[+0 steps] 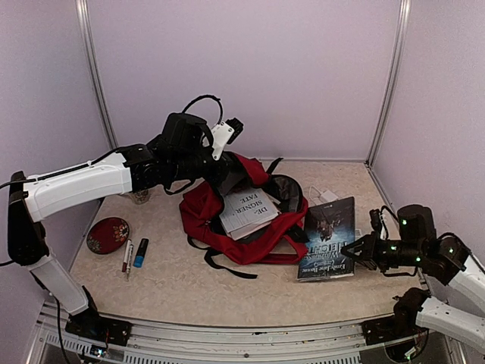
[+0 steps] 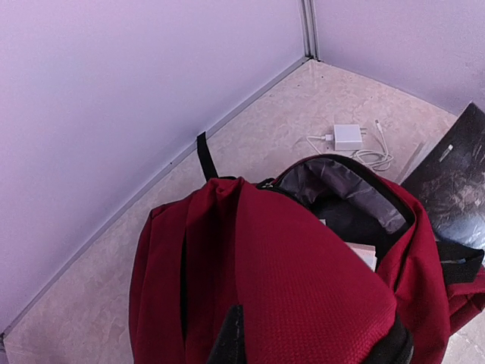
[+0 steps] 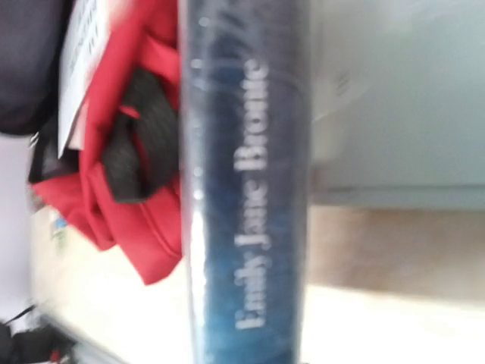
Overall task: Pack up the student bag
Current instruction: Pick up the book from the corner of the board, then place the book in the largest pocket of the bag.
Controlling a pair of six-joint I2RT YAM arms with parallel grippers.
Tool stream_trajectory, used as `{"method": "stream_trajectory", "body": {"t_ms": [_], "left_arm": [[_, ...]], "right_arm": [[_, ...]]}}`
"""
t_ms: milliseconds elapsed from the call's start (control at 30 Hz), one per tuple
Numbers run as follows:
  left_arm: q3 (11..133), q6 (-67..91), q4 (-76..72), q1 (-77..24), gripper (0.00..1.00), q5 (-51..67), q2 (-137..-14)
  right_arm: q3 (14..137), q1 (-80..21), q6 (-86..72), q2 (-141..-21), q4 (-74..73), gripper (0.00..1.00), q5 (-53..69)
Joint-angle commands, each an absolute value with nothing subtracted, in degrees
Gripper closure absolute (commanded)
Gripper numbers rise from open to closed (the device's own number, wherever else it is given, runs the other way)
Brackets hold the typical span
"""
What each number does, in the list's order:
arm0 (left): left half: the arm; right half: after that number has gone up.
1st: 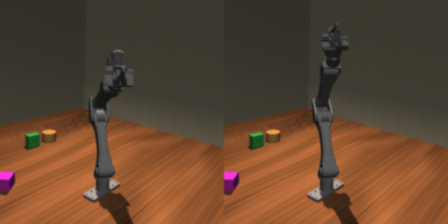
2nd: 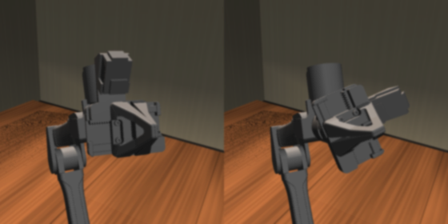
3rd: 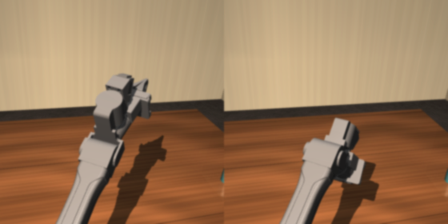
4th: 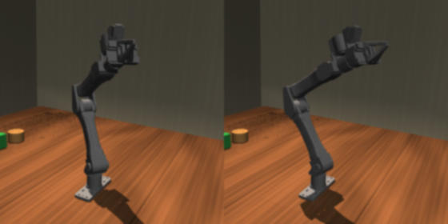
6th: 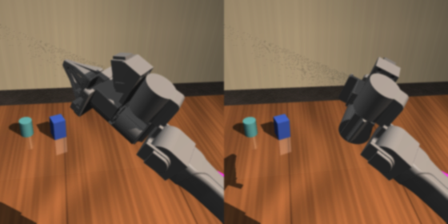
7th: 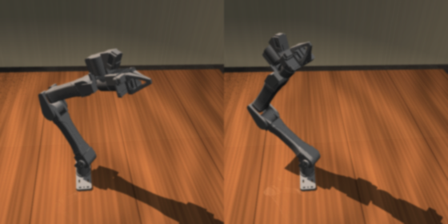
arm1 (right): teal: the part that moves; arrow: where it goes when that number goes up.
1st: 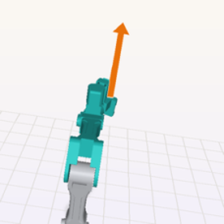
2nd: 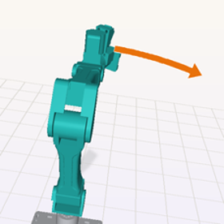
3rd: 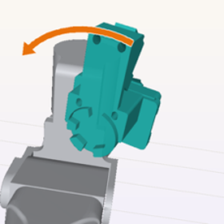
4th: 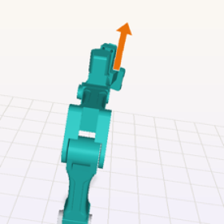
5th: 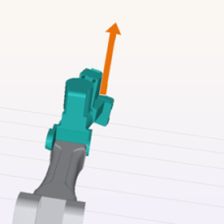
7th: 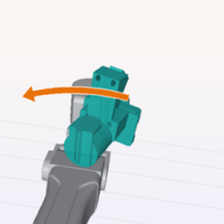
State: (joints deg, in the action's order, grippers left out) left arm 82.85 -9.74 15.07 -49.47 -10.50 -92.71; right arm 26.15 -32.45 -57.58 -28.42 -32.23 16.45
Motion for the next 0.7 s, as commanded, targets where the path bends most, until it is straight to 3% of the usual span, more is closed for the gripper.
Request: {"method": "stream_trajectory", "body": {"t_ms": [0,133,233,400,667], "left_arm": [[83.24,-10.60,14.12,-49.48,0.97,-10.87,-91.84],[83.14,-10.53,14.23,-49.57,0.97,-10.95,-91.89],[83.59,-10.25,14.06,-49.94,0.97,-10.66,-92.55],[85.72,-10.05,13.47,-51.56,0.97,-10.53,-94.75],[88.82,-10.42,13.69,-53.64,0.96,-9.58,-97.21]], "right_arm": [[37.97,-32.14,-50.50,-28.25,-39.61,1.00,5.41],[48.49,-32.08,-42.13,-32.08,-42.09,1.00,3.21],[51.40,-32.15,-36.74,-37.38,-39.20,1.00,16.50],[40.97,-32.47,-42.96,-43.10,-17.57,1.00,42.52],[35.55,-33.13,-46.59,-55.79,-1.15,1.00,47.48]]}}
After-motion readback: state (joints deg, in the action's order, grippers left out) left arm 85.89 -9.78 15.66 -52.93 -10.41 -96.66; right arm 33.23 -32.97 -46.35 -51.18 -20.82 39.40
